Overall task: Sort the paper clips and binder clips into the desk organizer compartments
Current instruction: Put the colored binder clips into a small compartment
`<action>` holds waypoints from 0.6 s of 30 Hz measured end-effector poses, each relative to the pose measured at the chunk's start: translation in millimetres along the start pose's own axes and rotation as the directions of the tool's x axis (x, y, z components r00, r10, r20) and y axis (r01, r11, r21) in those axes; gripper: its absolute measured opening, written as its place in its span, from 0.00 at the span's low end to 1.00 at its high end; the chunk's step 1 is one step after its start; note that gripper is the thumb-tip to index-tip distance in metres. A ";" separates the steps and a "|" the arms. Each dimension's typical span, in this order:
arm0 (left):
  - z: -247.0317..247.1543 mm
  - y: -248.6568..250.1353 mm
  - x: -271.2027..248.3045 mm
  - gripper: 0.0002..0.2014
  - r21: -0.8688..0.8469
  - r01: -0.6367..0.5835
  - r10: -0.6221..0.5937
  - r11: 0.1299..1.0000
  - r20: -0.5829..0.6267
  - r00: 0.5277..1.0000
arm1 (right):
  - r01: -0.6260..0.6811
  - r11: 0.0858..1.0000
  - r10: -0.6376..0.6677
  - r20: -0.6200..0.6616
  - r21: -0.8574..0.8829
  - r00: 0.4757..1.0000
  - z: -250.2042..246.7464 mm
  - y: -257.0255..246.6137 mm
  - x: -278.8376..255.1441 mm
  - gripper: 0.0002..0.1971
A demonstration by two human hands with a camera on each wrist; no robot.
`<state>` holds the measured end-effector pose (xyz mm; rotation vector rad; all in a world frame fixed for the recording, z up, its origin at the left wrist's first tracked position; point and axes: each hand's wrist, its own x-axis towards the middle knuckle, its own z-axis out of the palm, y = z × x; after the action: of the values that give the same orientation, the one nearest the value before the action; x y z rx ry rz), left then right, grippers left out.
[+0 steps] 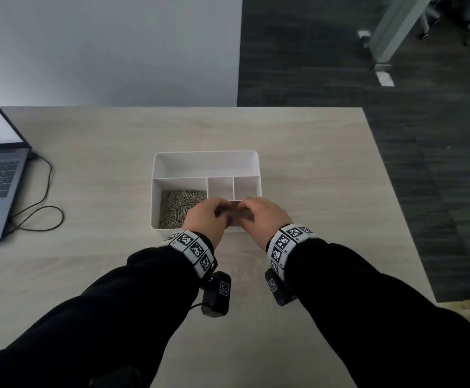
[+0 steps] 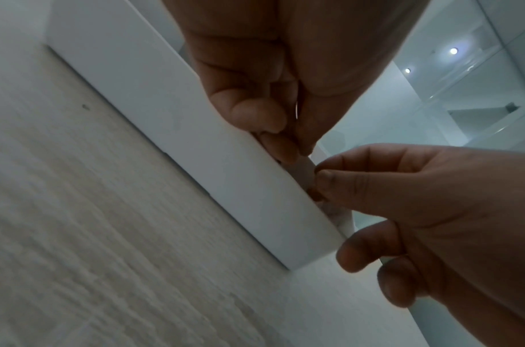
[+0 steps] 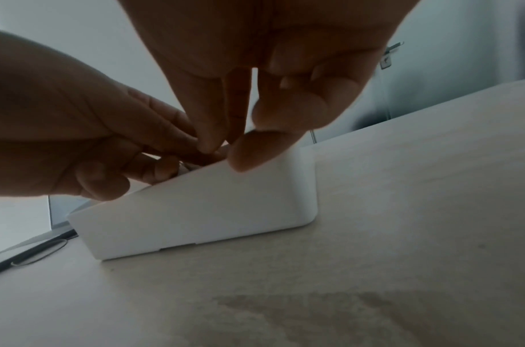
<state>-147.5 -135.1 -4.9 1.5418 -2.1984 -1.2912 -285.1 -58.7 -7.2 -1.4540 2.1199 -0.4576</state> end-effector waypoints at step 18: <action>81.3 13.2 -59.5 0.36 0.354 -0.299 0.100 0.886 0.483 0.870 | -0.451 0.877 0.474 -0.143 0.168 0.869 -24.5 157.4 -164.6 0.06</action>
<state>-175.4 -39.7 -25.9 1.1414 -3.0117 -1.2669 -371.3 151.6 -35.8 -0.8092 2.4336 -0.5410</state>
